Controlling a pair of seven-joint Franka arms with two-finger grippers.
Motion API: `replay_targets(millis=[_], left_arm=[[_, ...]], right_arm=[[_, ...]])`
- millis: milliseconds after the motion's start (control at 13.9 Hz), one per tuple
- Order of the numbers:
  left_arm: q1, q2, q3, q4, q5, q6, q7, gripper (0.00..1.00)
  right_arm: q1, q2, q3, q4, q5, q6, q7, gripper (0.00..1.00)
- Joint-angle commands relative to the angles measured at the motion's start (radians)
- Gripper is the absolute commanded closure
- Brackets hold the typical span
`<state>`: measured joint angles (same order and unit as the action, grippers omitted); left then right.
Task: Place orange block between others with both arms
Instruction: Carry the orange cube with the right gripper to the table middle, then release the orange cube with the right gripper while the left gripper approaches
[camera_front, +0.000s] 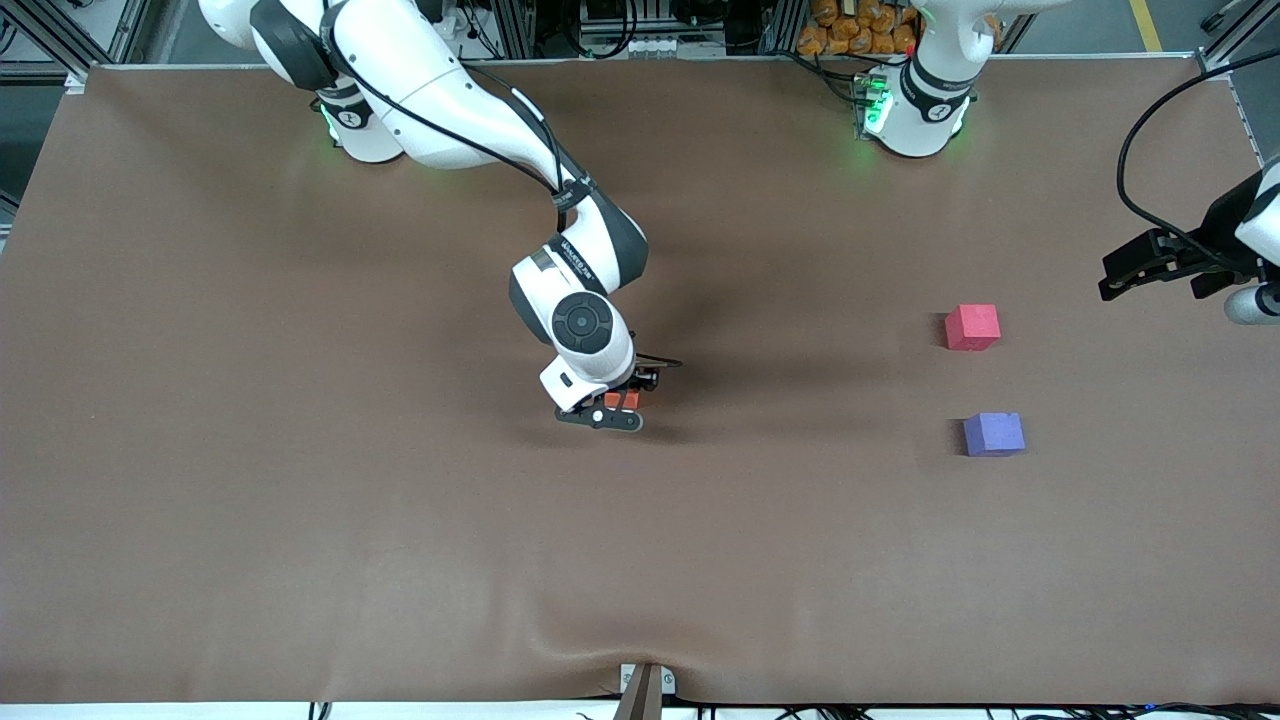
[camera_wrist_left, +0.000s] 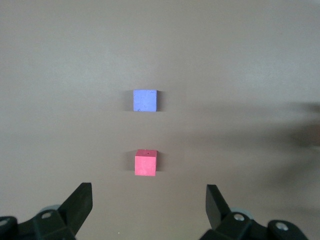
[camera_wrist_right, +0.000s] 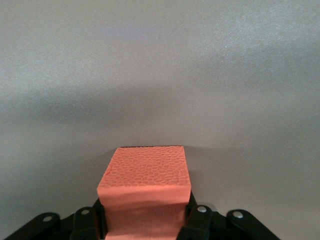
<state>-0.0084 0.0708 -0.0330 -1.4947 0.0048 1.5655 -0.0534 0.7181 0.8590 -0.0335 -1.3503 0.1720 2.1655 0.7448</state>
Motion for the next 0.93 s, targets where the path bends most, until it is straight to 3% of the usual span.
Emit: replay_targets(millis=[0,360,863], left_arm=[[-0.008,0.001,-0.002,0.013,-0.012,-0.015,-0.005,0.0],[-0.044,0.018,-0.004,0.024,-0.014,-0.012,-0.048,0.0],[-0.131,0.049,-0.005,0.044,-0.017,-0.001,-0.161,0.0]], right_arm=[[0.011,0.037,-0.005,0.036,0.006,0.002,0.021,0.0],[0.006,-0.008,-0.006,0.034,0.006,-0.016,0.016,0.0],[-0.067,-0.199,-0.014,0.03,0.001,-0.254,-0.033,0.0]])
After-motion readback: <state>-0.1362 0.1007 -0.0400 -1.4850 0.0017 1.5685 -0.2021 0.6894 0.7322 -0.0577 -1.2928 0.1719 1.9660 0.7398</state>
